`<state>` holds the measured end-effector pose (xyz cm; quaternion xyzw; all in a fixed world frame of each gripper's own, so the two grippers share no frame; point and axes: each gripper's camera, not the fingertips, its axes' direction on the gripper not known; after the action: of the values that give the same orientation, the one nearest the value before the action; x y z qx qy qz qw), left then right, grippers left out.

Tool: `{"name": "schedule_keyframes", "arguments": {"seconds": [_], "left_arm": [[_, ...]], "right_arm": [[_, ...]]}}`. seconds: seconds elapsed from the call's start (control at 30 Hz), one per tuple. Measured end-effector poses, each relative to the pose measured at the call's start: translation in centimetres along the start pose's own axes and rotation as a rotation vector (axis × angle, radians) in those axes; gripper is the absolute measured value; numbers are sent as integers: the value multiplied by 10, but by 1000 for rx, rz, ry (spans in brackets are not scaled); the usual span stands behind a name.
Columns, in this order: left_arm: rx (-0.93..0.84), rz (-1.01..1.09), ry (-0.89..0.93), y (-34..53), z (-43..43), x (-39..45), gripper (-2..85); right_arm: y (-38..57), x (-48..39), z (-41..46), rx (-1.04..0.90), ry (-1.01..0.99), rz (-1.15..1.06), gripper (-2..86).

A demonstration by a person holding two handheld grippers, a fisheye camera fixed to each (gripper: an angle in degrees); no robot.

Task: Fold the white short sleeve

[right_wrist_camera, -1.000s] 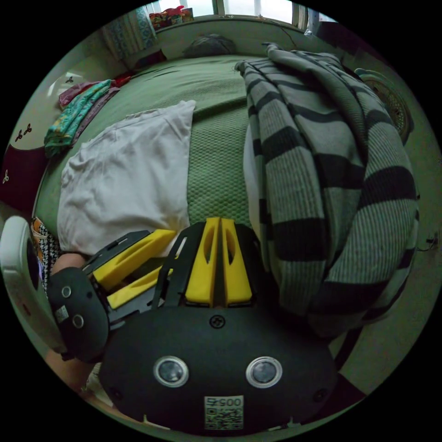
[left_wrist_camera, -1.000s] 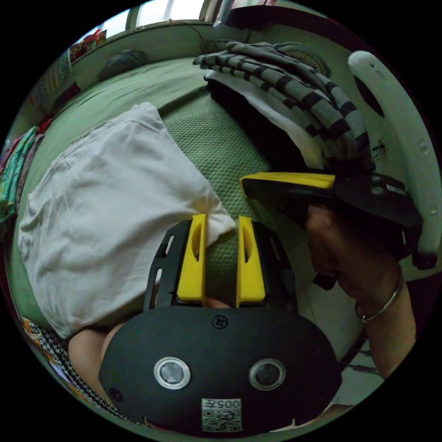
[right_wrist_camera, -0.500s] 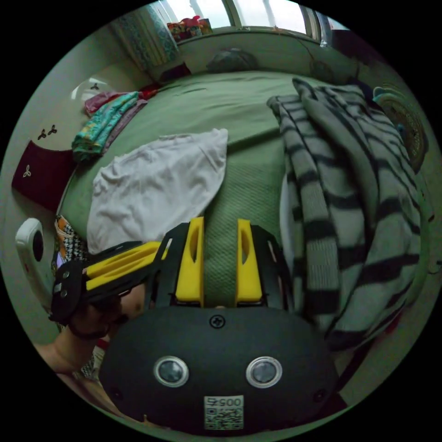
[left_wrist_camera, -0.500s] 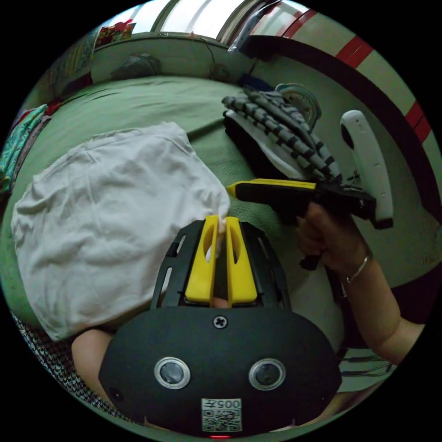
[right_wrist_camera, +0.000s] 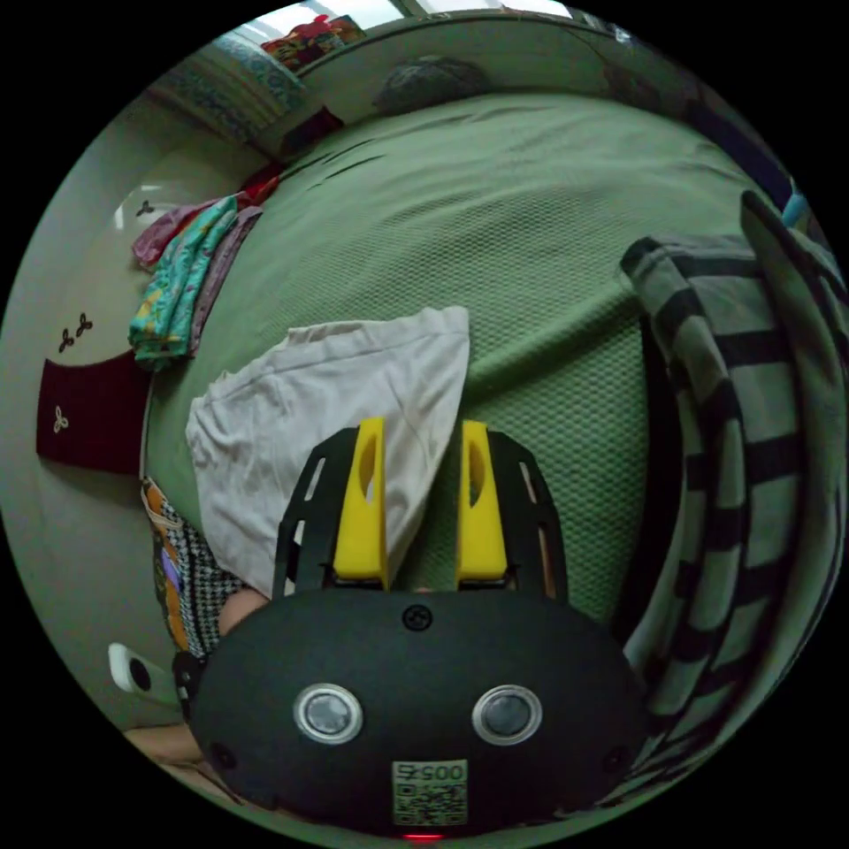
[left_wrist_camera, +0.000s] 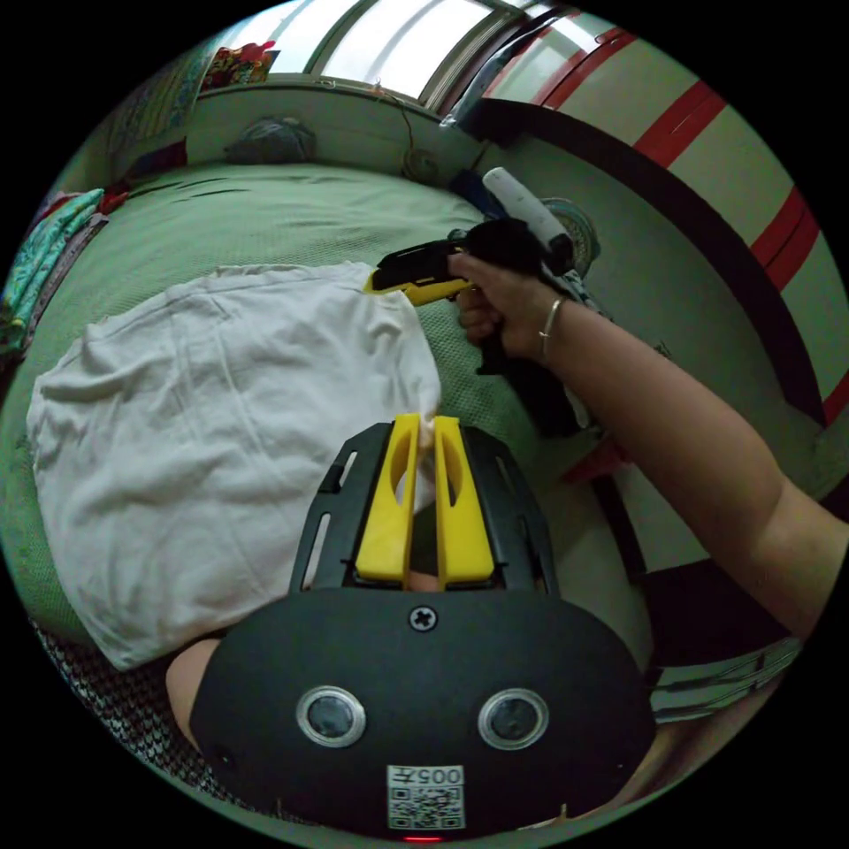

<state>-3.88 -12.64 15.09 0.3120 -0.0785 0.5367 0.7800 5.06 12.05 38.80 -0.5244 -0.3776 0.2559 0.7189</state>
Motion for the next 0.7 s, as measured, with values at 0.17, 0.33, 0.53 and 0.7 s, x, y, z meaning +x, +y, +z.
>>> {"name": "schedule_keyframes", "arguments": {"seconds": [0.17, 0.33, 0.53, 0.7], "left_arm": [[-22, 20, 40, 13, -24, -22, 42], [17, 9, 52, 35, -67, -52, 42], [83, -47, 32, 71, -132, -96, 41], [163, -132, 1, 110, -195, -137, 42]], "right_arm": [[-4, -20, 1, 34, 7, 57, 39], [1, -71, -17, 79, 84, -47, 11], [13, -165, -38, 134, 135, -175, -1], [30, -261, -31, 189, 157, -274, 1]]}}
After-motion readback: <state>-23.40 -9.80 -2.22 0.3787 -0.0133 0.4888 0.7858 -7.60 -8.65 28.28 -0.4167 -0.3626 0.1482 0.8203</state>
